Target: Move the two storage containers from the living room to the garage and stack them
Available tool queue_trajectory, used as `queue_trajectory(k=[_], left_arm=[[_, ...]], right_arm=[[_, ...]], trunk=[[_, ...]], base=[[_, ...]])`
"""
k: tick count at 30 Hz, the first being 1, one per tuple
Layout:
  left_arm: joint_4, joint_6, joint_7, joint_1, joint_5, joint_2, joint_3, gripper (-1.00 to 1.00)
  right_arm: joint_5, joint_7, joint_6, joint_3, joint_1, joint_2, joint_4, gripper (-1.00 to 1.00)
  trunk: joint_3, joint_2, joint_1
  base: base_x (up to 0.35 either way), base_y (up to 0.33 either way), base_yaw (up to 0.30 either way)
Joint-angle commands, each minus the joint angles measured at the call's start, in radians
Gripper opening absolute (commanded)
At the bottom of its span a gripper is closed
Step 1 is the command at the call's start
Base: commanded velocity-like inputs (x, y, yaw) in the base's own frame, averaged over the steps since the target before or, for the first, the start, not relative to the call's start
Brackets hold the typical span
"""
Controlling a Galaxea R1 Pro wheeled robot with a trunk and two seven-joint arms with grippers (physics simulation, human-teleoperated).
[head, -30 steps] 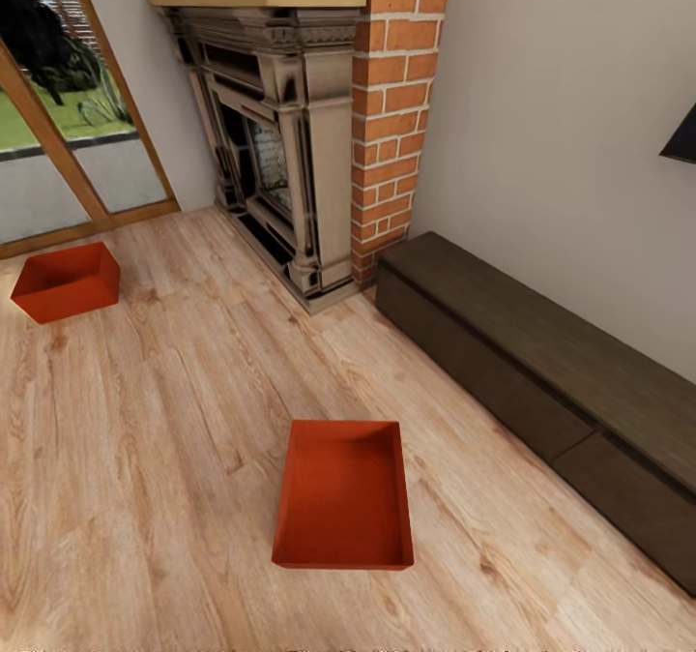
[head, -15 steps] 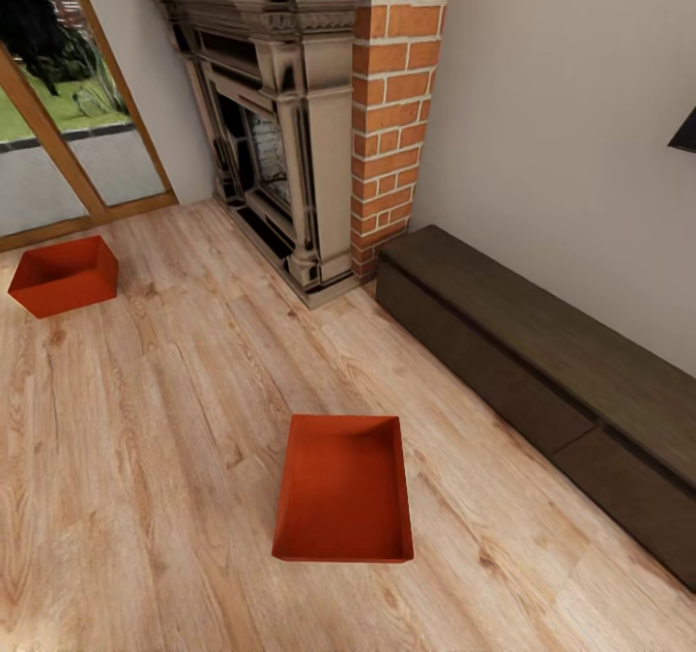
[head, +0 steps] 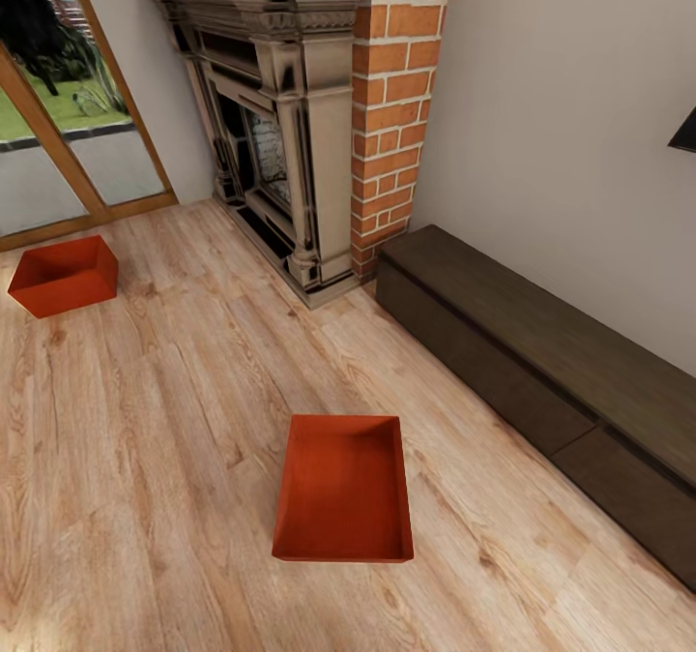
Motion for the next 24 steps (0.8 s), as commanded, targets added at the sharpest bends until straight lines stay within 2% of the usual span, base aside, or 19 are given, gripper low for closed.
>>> queue_trajectory(k=[1, 24], left_arm=[[-0.001, -0.002, 0.001, 0.000, 0.000, 0.000, 0.000, 1.00], [-0.001, -0.002, 0.001, 0.000, 0.001, 0.000, -0.001, 1.00]], right_arm=[[-0.011, 0.006, -0.006, 0.007, -0.001, 0.000, 0.003, 1.00], [-0.011, 0.004, -0.008, 0.007, -0.001, -0.007, 0.002, 1.00]], trunk=[[0.000, 0.000, 0.000], [0.000, 0.000, 0.000]], base=[[0.000, 0.000, 0.000], [0.000, 0.000, 0.000]])
